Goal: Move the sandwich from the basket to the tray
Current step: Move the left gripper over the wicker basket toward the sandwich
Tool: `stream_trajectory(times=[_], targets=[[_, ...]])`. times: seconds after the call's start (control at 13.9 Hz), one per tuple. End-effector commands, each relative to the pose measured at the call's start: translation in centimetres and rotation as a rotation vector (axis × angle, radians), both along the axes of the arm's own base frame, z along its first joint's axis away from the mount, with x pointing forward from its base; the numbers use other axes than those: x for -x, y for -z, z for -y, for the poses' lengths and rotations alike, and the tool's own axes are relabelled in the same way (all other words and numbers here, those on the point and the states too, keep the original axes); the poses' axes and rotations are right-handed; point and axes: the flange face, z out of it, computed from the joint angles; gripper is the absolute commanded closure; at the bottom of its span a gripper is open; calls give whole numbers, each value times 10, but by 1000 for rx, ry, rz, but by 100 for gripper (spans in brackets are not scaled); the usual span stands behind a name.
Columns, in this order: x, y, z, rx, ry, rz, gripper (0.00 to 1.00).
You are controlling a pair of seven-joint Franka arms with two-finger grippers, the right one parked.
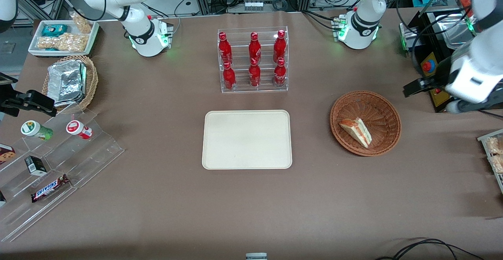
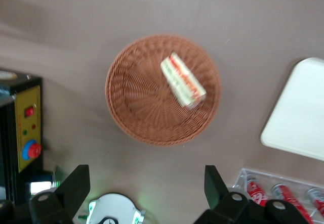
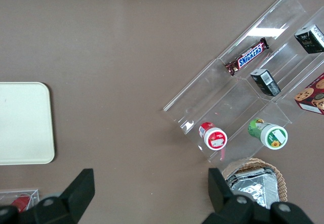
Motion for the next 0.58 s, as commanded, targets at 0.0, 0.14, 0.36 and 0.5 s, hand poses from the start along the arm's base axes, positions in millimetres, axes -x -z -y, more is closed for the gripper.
stream_trajectory(times=[0.0,0.14,0.36,0.5], targets=[[8,60,1,-46,-127,7,0],[7,102,6,-62,-282,56,0],[11,148,11,-89,-522,69,0],[10,173,29,-79,-572,111,0]])
